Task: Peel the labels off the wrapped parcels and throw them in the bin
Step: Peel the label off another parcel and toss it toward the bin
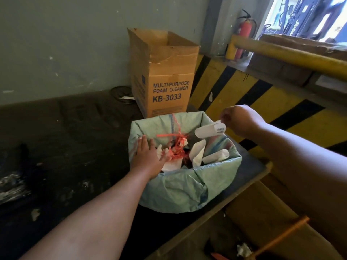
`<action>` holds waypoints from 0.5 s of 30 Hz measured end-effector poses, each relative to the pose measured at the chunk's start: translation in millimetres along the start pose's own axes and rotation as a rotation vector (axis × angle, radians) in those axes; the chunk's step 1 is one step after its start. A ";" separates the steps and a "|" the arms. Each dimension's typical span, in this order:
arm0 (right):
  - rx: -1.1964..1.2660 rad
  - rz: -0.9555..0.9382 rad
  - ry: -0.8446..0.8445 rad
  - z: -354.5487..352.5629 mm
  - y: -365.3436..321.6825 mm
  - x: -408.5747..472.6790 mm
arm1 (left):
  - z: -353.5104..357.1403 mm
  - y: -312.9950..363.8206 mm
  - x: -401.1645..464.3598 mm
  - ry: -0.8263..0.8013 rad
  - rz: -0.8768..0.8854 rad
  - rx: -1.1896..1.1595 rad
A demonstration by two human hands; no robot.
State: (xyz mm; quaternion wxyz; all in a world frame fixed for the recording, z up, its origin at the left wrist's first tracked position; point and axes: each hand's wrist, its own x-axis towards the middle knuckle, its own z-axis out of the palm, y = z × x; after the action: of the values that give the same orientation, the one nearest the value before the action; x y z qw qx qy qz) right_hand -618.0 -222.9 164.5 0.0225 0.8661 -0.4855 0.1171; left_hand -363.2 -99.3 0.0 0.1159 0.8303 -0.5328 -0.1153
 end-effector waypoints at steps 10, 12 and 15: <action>0.045 -0.043 0.028 14.9 7.6 9.8 | 3.6 -1.9 -0.7 0.045 0.007 -0.013; 0.043 -0.043 0.041 18.3 7.8 15.9 | 2.8 -1.5 -1.9 0.047 0.006 -0.016; -0.008 -0.081 -0.003 21.7 9.3 24.2 | 2.5 -1.7 -3.0 0.041 0.001 -0.032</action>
State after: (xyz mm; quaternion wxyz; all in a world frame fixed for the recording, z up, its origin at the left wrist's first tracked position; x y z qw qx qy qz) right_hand -609.9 -251.3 148.2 0.0298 0.8852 -0.4504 0.1129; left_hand -363.8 -96.1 -2.7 0.1400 0.8304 -0.5286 -0.1068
